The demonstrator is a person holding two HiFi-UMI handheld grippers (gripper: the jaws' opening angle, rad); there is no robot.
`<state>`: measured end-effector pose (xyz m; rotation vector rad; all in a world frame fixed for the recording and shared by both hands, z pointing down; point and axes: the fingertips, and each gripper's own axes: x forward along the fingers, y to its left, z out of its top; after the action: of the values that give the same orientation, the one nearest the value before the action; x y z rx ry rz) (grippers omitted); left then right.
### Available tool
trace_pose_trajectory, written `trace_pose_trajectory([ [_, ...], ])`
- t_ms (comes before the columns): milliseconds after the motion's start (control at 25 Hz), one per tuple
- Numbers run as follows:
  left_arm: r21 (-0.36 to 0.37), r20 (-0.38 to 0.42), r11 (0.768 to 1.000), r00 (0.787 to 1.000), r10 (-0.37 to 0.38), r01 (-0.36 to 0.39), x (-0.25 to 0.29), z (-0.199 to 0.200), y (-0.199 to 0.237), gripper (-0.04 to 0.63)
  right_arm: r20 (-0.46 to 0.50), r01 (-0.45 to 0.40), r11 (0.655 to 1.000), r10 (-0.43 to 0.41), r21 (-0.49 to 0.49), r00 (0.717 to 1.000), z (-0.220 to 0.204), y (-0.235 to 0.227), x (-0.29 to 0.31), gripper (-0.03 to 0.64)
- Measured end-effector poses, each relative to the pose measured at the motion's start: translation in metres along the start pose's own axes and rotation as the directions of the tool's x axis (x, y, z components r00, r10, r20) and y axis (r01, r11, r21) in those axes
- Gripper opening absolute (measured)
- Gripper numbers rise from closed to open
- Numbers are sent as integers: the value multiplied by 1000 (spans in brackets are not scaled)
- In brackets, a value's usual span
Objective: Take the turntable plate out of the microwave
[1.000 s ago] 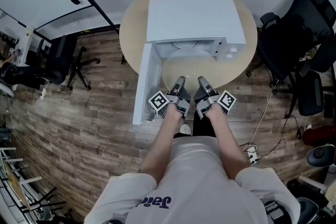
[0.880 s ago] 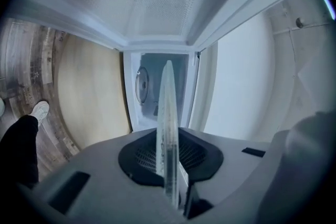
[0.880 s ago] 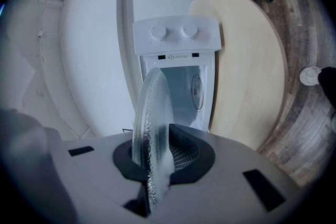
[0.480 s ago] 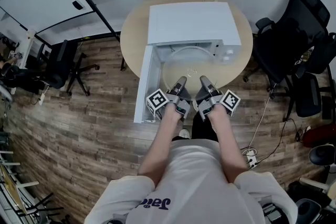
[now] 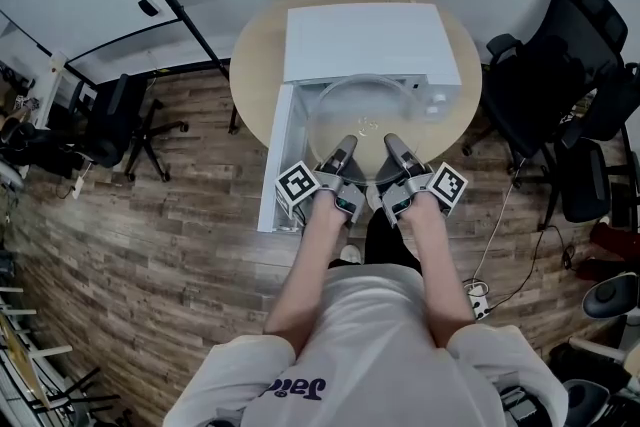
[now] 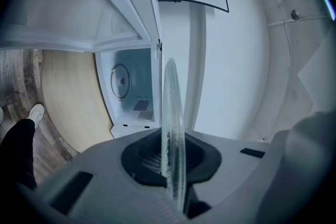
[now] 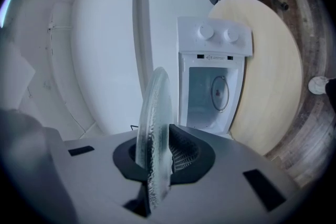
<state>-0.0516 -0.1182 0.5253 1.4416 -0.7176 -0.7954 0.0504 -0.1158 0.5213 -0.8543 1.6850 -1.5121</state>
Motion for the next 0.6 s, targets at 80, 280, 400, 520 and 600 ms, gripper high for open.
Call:
trace_pose_trajectory([
  [80, 21, 7, 1000, 1000, 9, -9, -1, 0, -4, 35, -11, 2, 1000, -2, -26, 1000, -1, 1, 1, 29],
  [280, 48, 1, 999, 1000, 21, -21, -1, 0, -8, 35, -12, -12, 1000, 12, -26, 1000, -1, 2, 0, 29],
  [400, 45, 1, 999, 1000, 14, -14, 1, 0, -10, 35, -12, -19, 999, 19, -30, 1000, 1, 5, 2, 29],
  [520, 37, -8, 999, 1000, 18, -17, 6, -1, -8, 35, -7, -9, 999, 9, -34, 1000, 5, 3, 1, 29],
  [600, 30, -10, 999, 1000, 22, -22, 7, -2, -6, 35, -7, -1, 999, 0, -34, 1000, 7, 1, 1, 29],
])
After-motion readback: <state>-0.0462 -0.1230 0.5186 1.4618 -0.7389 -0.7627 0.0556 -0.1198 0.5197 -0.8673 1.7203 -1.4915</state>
